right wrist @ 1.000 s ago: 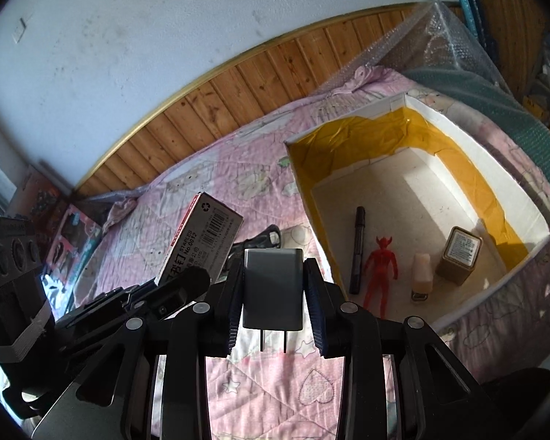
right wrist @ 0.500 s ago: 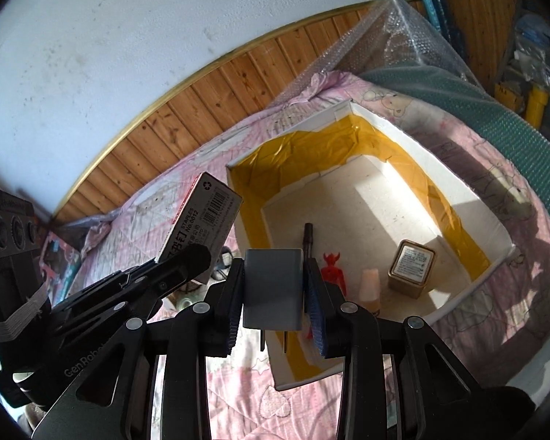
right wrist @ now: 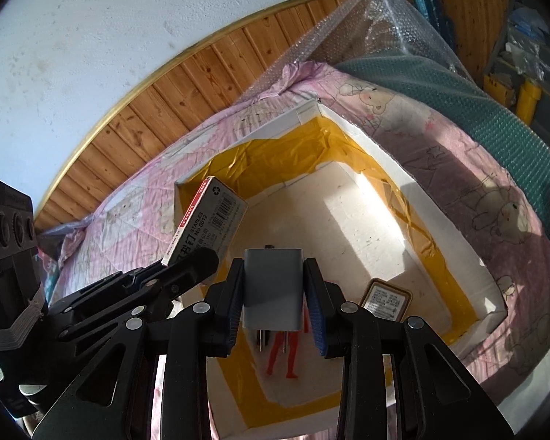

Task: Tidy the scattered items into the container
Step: 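Lower both tools into the box and open them to release the items, then withdraw both tools toward the white tube and green tape roll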

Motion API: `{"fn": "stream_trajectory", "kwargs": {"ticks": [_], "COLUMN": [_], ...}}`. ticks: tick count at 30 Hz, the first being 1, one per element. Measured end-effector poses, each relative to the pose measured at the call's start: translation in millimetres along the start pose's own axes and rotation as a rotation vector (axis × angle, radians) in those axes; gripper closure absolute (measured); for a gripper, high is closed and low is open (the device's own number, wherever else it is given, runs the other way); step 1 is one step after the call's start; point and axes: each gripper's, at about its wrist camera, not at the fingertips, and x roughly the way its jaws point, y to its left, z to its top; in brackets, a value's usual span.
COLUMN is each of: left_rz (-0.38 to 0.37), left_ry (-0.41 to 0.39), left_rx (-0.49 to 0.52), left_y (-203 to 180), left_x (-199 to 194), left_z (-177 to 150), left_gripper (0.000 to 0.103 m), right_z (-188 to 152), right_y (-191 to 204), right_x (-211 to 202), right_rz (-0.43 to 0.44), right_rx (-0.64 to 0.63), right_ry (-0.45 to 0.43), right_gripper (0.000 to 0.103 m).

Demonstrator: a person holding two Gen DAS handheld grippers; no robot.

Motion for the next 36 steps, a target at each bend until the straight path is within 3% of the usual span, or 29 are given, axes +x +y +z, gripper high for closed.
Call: {"fn": "stream_trajectory", "kwargs": {"ticks": [11, 16, 17, 19, 21, 24, 28, 32, 36], "left_rz": [0.073, 0.071, 0.065, 0.064, 0.056, 0.048, 0.063, 0.084, 0.121], "left_ry": [0.101, 0.145, 0.152, 0.142, 0.118, 0.094, 0.014, -0.057, -0.048], "left_rx": [-0.018, -0.017, -0.019, -0.029, -0.035, -0.045, -0.051, -0.034, -0.045], "left_y": [5.4, 7.2, 8.4, 11.1, 14.1, 20.5, 31.1, 37.3, 48.1], "left_x": [51.8, 71.9, 75.5, 76.1, 70.9, 57.6, 17.5, -33.6, -66.3], "left_z": [18.5, 24.3, 25.4, 25.7, 24.3, 21.2, 10.3, -19.8, -67.0], "left_gripper": [0.089, 0.087, 0.084, 0.059, 0.051, 0.051, 0.051, 0.052, 0.051], "right_z": [26.7, 34.4, 34.8, 34.3, 32.3, 27.0, 6.4, -26.6, -62.7], "right_y": [-28.0, -39.9, -41.8, -41.8, -38.3, -25.4, 14.9, 53.8, 82.8], "right_x": [43.5, 52.6, 51.8, 47.7, 42.0, 28.1, -2.7, -25.3, -30.9], "right_rz": [-0.024, -0.034, -0.030, -0.019, -0.007, 0.060, 0.109, 0.146, 0.181], "right_rx": [0.065, 0.106, 0.116, 0.116, 0.106, 0.081, -0.053, -0.151, -0.190], "right_ry": [0.063, 0.045, 0.038, 0.022, 0.009, -0.016, -0.091, -0.123, -0.086], "right_gripper": [0.069, 0.066, 0.062, 0.054, 0.054, 0.054, 0.054, 0.054, 0.054]}}
